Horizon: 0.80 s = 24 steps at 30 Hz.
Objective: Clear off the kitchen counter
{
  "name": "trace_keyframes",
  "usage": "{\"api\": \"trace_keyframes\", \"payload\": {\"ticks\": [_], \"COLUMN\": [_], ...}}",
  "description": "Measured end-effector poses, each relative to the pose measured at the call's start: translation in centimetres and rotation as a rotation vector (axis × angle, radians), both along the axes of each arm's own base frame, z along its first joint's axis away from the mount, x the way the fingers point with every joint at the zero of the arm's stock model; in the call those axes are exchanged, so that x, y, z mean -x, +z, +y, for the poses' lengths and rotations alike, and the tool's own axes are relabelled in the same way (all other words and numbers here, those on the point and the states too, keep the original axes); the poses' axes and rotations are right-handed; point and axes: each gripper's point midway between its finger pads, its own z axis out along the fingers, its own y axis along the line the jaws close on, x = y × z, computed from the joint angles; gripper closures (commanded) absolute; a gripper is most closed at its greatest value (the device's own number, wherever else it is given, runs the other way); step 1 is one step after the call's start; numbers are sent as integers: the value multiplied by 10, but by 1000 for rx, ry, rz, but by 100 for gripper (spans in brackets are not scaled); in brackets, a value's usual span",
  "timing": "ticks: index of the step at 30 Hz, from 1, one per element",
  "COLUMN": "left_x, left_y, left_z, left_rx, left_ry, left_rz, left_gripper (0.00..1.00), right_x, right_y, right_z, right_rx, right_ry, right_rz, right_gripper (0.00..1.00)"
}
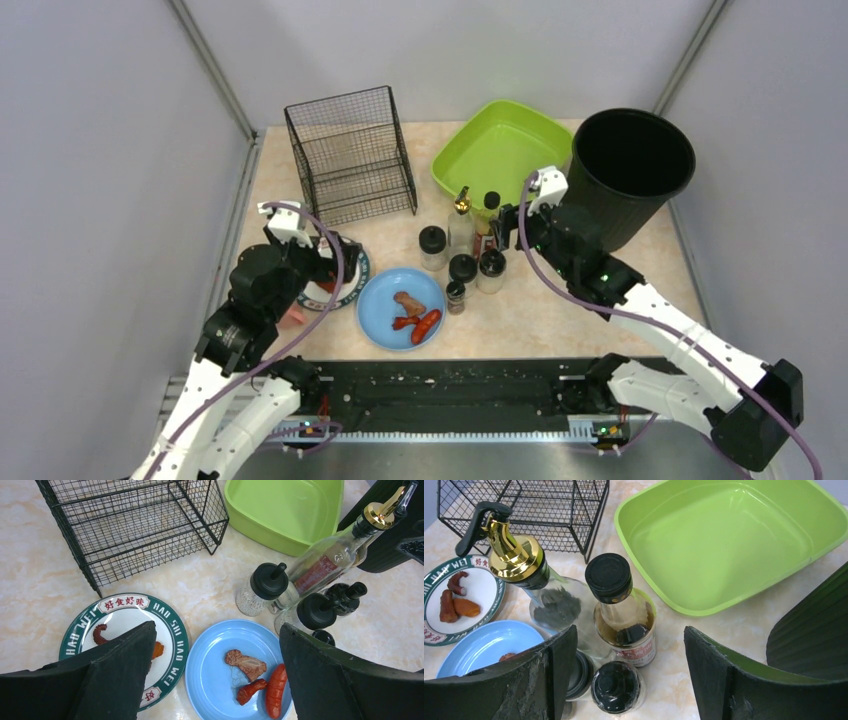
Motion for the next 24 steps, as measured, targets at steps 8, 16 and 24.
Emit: {"api": "trace_keyframes", "payload": {"ticks": [8, 16, 24], "left_x": [1, 0, 0], "left_y": [1, 2, 2], "left_z": [5, 8, 8], "left_rx": [-1, -2, -2], "left_ry": [26, 39, 39], "left_rz": [-14, -18, -18], "left_gripper": [3, 3, 3], "right_x": [-14, -26, -35], "right_y": [-13, -18, -22], "right_z": [12, 20, 28], "right_rx": [8, -2, -23], "right_ry": [10, 11, 12], "right_rz": [-14, -39, -60], "right_gripper": [25, 30, 36]}}
